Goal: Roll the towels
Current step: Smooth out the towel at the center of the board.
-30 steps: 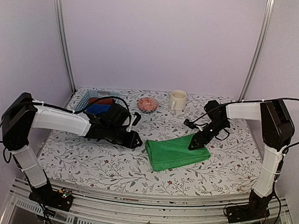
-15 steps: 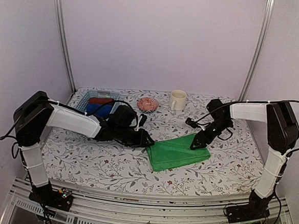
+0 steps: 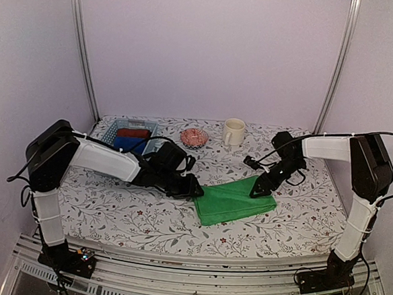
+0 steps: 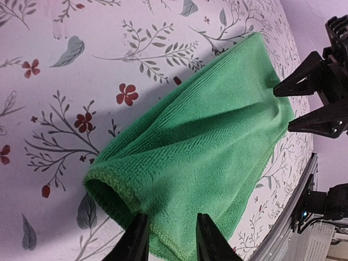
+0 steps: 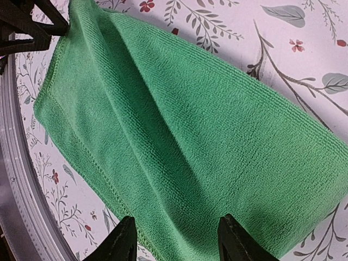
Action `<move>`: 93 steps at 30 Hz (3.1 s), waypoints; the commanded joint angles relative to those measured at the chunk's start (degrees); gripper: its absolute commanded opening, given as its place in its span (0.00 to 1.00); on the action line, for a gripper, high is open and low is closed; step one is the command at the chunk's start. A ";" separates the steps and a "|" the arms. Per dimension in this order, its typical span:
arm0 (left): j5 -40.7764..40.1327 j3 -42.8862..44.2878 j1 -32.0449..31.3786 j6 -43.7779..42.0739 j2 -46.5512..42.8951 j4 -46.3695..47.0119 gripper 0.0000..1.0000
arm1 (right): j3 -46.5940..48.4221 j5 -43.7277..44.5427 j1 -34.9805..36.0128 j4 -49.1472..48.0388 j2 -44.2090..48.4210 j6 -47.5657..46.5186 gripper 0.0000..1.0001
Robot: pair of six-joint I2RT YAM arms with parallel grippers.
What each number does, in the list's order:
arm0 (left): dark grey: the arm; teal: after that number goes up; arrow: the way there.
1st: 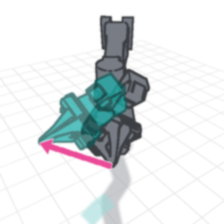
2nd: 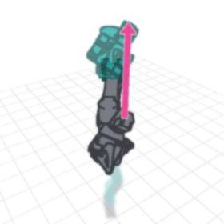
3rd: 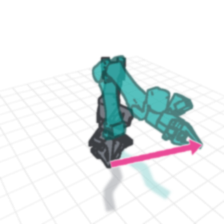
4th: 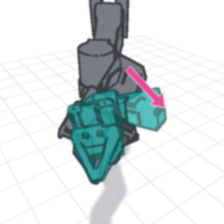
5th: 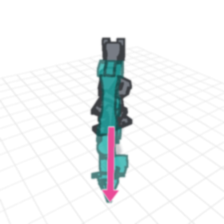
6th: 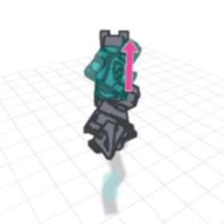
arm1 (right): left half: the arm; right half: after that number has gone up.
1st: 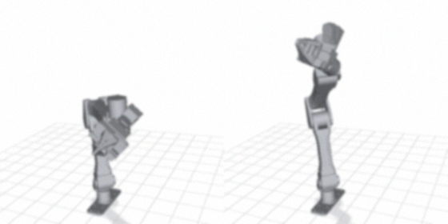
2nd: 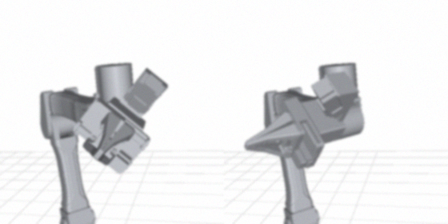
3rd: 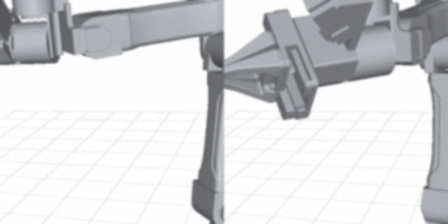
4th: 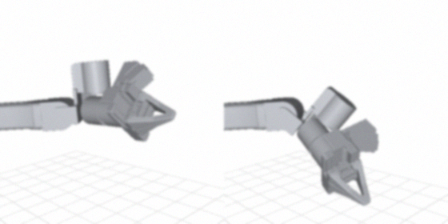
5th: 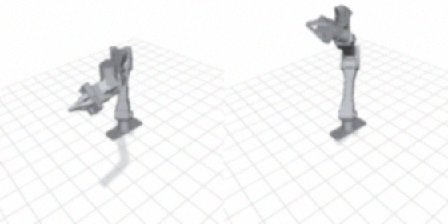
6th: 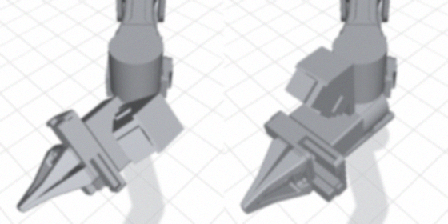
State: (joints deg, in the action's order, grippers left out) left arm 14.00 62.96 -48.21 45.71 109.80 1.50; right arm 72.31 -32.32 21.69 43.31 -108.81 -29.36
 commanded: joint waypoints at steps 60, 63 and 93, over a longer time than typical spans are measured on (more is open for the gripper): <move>6.83 4.70 -4.84 2.95 0.43 -12.36 0.14 | -1.47 -1.52 -0.05 -1.25 -3.25 -0.87 0.53; 6.72 5.78 -4.80 2.45 1.14 -13.30 0.17 | -1.53 -1.59 -0.07 -1.21 -3.33 -0.87 0.53; 10.56 4.44 -4.64 6.19 -0.54 -13.59 0.00 | -1.65 -1.22 -0.07 -1.03 -3.69 -0.86 0.53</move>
State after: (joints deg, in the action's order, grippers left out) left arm 22.44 68.66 -52.29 50.48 113.84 -12.14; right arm 71.48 -33.39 21.69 42.46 -111.63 -29.61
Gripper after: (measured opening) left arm 0.005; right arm 0.529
